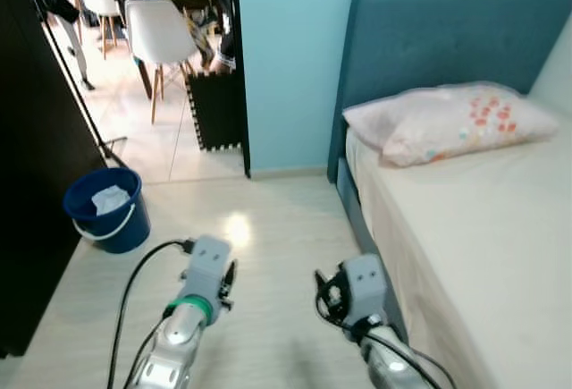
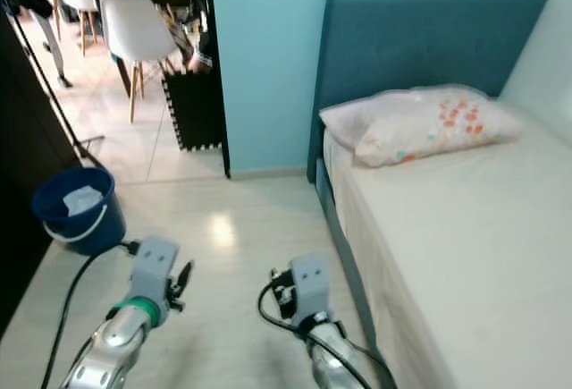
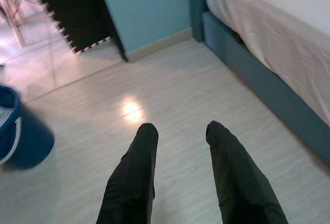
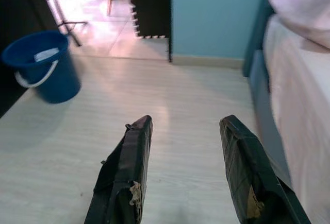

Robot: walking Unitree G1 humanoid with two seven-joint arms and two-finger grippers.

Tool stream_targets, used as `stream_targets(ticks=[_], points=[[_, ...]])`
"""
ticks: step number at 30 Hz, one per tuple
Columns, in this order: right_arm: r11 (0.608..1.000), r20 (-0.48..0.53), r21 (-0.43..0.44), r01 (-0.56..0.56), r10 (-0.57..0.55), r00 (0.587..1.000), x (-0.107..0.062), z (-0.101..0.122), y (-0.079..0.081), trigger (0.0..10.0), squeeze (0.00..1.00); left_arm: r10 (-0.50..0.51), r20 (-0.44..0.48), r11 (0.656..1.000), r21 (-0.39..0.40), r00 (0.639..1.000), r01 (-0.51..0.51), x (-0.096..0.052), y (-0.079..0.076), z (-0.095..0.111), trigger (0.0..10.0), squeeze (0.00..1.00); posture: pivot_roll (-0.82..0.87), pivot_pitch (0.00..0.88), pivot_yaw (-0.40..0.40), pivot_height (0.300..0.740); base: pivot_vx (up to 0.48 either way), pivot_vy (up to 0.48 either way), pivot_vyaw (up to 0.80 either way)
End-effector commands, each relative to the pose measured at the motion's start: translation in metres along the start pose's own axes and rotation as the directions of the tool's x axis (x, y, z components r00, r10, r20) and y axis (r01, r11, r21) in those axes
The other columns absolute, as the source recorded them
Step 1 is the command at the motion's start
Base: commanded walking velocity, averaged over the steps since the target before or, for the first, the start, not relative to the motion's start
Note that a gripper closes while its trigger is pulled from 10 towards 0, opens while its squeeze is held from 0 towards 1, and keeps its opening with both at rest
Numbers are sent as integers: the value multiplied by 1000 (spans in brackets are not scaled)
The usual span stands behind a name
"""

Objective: Clean up the room

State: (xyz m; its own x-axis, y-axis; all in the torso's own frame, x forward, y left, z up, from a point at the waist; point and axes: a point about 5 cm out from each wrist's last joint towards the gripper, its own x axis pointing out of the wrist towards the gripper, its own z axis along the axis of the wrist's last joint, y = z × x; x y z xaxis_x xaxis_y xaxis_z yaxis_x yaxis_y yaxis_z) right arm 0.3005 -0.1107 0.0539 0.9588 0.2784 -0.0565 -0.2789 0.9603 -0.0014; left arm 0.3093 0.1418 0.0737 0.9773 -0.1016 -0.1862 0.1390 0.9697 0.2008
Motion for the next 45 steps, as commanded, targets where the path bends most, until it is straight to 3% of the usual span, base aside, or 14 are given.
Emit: stream_targets(ticks=[1, 45], points=[[1000, -34, 9, 0, 0, 999, -4, -8, 1, 10000, 0, -4, -34, 1000, 3, 999, 5, -2, -2, -8, 10000, 0, -114, 6, 83, 740, 0, 0, -800], [1000, -27, 5, 13, -13, 1000, -5, -6, -2, 10000, 0, -131, 12, 991, -27, 991, 131, 4, -17, 9, 10000, 0, -128, 9, 87, 740, 0, 0, -800]])
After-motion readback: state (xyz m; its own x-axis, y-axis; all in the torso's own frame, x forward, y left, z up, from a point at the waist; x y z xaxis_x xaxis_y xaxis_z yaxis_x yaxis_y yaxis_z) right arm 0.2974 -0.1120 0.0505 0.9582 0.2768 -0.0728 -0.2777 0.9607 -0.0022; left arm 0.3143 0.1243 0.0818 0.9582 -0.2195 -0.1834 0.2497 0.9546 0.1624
